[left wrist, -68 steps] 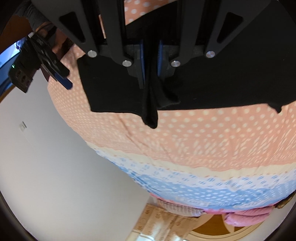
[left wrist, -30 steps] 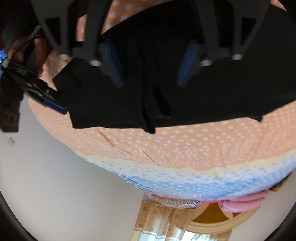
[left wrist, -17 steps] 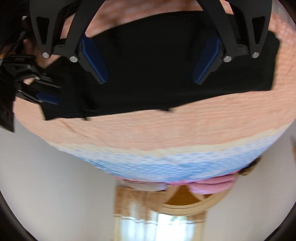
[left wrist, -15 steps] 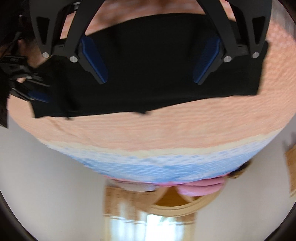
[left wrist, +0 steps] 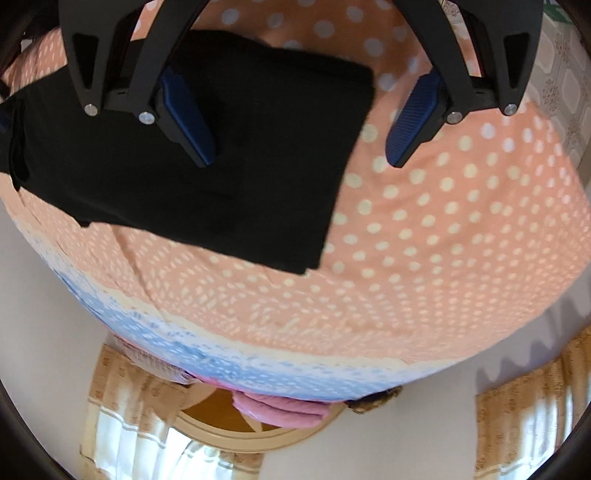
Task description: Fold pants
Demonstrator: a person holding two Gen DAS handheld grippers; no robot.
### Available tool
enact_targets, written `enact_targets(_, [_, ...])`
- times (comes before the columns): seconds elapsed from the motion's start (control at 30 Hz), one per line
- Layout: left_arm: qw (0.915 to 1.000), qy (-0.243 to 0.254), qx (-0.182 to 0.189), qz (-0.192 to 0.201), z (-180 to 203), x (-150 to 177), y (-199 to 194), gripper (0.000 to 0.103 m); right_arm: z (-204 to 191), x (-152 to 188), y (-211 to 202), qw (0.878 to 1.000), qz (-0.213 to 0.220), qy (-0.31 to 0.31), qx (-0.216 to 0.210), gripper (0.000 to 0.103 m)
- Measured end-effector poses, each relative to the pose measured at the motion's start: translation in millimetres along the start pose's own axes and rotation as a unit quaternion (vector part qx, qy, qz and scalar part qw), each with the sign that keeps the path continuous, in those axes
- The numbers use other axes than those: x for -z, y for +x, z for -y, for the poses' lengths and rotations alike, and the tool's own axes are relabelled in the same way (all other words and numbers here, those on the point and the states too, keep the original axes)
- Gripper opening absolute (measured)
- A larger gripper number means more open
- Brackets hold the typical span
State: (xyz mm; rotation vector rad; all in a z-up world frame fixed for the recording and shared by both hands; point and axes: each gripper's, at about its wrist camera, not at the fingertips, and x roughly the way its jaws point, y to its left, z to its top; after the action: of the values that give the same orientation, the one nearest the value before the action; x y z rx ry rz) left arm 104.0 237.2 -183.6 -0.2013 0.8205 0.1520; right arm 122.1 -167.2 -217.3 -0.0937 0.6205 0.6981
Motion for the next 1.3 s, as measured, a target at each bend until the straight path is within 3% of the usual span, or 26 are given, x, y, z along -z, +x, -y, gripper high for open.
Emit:
enact_targets(0.27, [0.9995,-0.009,0.03,0.01,3,-8,4,0.093,20,12,-20,0.999,0.014,0.035,0.031,0.071])
enact_targets(0.53, [0.998,-0.011,0.062,0.006,-9,-8,-4,0.066,27,18,-19,0.998,0.014,0.053,0.038,0.071])
enact_targets(0.77, [0.9972,0.007,0.074,0.007,-13,-6,3,0.064,29,20,-16,0.998,0.008,0.052,0.04,0.071])
enact_targets(0.87, [0.9973,0.015,0.071,0.008,-8,-8,-4,0.049,28,20,-18,0.998,0.013,0.053,0.04,0.071])
enact_targets(0.93, [0.9959,0.012,0.09,0.004,-8,-8,-7,0.03,29,20,-19,0.998,0.015,0.054,0.04,0.071])
enact_targets(1.17, [0.9947,-0.012,0.099,0.025,-3,-12,-27,0.024,33,20,-20,0.997,0.017,0.057,0.043,0.071])
enact_targets(1.3, [0.9872,-0.032,0.148,0.05,-2,-17,-45,0.023,33,20,-23,0.997,0.022,0.059,0.047,0.071])
